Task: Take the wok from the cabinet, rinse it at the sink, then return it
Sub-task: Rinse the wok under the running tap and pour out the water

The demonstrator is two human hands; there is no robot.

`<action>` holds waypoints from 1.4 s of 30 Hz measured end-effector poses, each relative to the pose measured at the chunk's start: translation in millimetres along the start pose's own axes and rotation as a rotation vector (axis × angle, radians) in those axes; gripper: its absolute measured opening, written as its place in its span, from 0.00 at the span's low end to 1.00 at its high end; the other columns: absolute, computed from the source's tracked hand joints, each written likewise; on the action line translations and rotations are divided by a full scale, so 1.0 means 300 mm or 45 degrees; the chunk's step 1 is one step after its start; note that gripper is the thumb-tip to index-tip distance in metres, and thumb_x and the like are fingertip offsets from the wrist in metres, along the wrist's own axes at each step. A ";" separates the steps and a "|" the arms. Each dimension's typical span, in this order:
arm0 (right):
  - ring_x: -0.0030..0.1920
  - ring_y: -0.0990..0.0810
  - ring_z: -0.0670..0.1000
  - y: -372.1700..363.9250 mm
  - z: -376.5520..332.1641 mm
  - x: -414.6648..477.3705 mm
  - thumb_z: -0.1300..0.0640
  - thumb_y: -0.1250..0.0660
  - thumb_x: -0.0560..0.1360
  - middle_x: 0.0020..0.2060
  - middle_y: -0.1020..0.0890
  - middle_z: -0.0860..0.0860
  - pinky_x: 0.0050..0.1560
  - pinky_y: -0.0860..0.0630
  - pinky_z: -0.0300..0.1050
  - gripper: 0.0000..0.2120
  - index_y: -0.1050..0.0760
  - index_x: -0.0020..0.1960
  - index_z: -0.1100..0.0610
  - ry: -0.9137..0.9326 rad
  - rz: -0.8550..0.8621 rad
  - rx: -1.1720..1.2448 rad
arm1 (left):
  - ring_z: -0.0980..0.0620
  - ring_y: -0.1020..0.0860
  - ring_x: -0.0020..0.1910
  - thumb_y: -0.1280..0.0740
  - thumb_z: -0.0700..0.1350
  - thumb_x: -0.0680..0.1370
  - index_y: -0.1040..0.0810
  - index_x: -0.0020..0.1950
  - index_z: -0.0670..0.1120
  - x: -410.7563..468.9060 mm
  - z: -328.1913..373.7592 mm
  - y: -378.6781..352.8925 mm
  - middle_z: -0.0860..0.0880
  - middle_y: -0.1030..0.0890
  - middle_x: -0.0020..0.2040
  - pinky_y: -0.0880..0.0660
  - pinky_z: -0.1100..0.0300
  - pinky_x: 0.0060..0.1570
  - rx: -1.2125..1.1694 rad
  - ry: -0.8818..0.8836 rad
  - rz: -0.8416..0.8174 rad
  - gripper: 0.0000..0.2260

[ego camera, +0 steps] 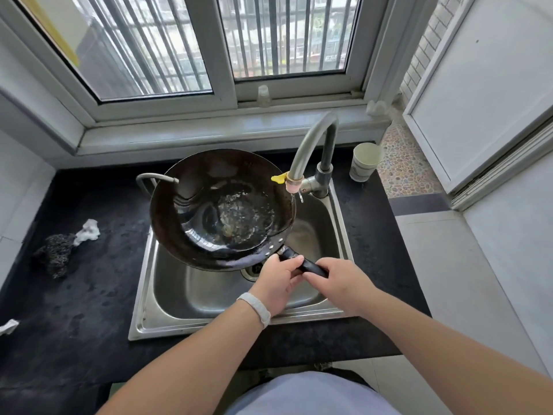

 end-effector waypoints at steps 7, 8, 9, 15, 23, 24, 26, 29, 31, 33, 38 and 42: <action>0.30 0.22 0.49 0.051 0.013 0.079 0.38 0.36 0.77 0.30 0.20 0.49 0.30 0.29 0.45 0.17 0.24 0.44 0.52 0.097 0.039 -0.158 | 0.48 0.18 0.42 0.37 0.32 0.80 0.27 0.49 0.40 0.049 0.048 -0.037 0.42 0.20 0.43 0.20 0.60 0.36 -0.154 -0.007 -0.003 0.04; 0.30 0.22 0.49 0.058 0.014 0.086 0.38 0.37 0.77 0.30 0.20 0.48 0.29 0.29 0.44 0.16 0.24 0.44 0.51 0.116 0.056 -0.186 | 0.48 0.18 0.42 0.37 0.32 0.80 0.27 0.49 0.40 0.053 0.053 -0.044 0.42 0.20 0.44 0.21 0.60 0.36 -0.167 -0.011 -0.005 0.04; 0.30 0.22 0.49 0.066 0.016 0.092 0.38 0.37 0.77 0.30 0.21 0.48 0.29 0.29 0.44 0.16 0.25 0.44 0.51 0.139 0.074 -0.218 | 0.47 0.18 0.43 0.37 0.32 0.80 0.27 0.49 0.40 0.056 0.059 -0.053 0.42 0.20 0.44 0.21 0.60 0.36 -0.175 -0.015 -0.012 0.04; 0.30 0.24 0.48 0.114 0.025 0.116 0.39 0.36 0.77 0.29 0.23 0.46 0.28 0.36 0.40 0.14 0.26 0.44 0.49 0.216 0.172 -0.283 | 0.46 0.18 0.44 0.38 0.31 0.80 0.27 0.51 0.39 0.071 0.098 -0.103 0.42 0.19 0.45 0.20 0.60 0.38 -0.187 -0.035 -0.035 0.04; 0.30 0.24 0.45 0.148 0.070 0.098 0.38 0.36 0.77 0.29 0.22 0.44 0.31 0.29 0.42 0.12 0.24 0.47 0.46 0.205 0.211 -0.284 | 0.47 0.18 0.46 0.38 0.31 0.80 0.28 0.54 0.38 0.064 0.094 -0.166 0.42 0.20 0.47 0.20 0.60 0.41 -0.195 -0.017 -0.069 0.05; 0.30 0.23 0.45 0.151 0.078 0.094 0.38 0.36 0.77 0.30 0.22 0.44 0.32 0.27 0.43 0.12 0.24 0.48 0.46 0.204 0.217 -0.283 | 0.47 0.18 0.46 0.38 0.31 0.80 0.28 0.54 0.38 0.061 0.089 -0.173 0.41 0.20 0.47 0.20 0.60 0.41 -0.198 -0.015 -0.074 0.05; 0.31 0.23 0.45 0.156 0.089 0.085 0.38 0.36 0.77 0.31 0.21 0.44 0.33 0.25 0.44 0.12 0.24 0.49 0.47 0.216 0.250 -0.298 | 0.47 0.18 0.47 0.38 0.31 0.80 0.28 0.55 0.38 0.056 0.082 -0.185 0.41 0.20 0.48 0.20 0.60 0.42 -0.203 -0.010 -0.083 0.05; 0.30 0.22 0.47 0.160 0.094 0.077 0.38 0.35 0.77 0.30 0.21 0.44 0.32 0.25 0.44 0.13 0.23 0.50 0.47 0.248 0.311 -0.340 | 0.46 0.18 0.47 0.38 0.31 0.80 0.29 0.55 0.38 0.055 0.085 -0.199 0.42 0.19 0.47 0.19 0.59 0.43 -0.218 -0.002 -0.104 0.05; 0.29 0.24 0.47 0.164 0.094 0.075 0.39 0.35 0.77 0.29 0.24 0.42 0.29 0.30 0.42 0.13 0.23 0.50 0.48 0.272 0.353 -0.343 | 0.47 0.18 0.46 0.39 0.31 0.80 0.29 0.54 0.39 0.059 0.090 -0.206 0.42 0.18 0.46 0.19 0.59 0.43 -0.230 0.006 -0.105 0.05; 0.28 0.27 0.46 0.171 0.093 0.079 0.40 0.34 0.77 0.28 0.26 0.41 0.28 0.34 0.39 0.13 0.23 0.51 0.49 0.294 0.384 -0.341 | 0.46 0.18 0.46 0.39 0.30 0.80 0.29 0.54 0.40 0.066 0.096 -0.216 0.42 0.18 0.46 0.19 0.58 0.43 -0.234 0.002 -0.112 0.06; 0.29 0.24 0.50 0.193 0.085 0.106 0.41 0.34 0.77 0.30 0.22 0.45 0.30 0.29 0.45 0.14 0.23 0.49 0.51 0.322 0.401 -0.330 | 0.42 0.19 0.49 0.39 0.31 0.80 0.29 0.54 0.40 0.093 0.111 -0.226 0.41 0.19 0.47 0.20 0.58 0.42 -0.253 -0.017 -0.121 0.07; 0.32 0.20 0.51 0.197 0.070 0.134 0.39 0.36 0.77 0.32 0.19 0.47 0.33 0.26 0.47 0.15 0.23 0.50 0.51 0.345 0.377 -0.368 | 0.41 0.19 0.50 0.39 0.31 0.80 0.29 0.55 0.39 0.113 0.122 -0.216 0.41 0.19 0.48 0.19 0.57 0.40 -0.299 -0.031 -0.091 0.07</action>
Point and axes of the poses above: each hand's wrist, its own x-axis towards the middle knuckle, its own y-axis out of the back of the hand, z = x × y, the point moved 5 cm from there along x, towards the middle knuckle
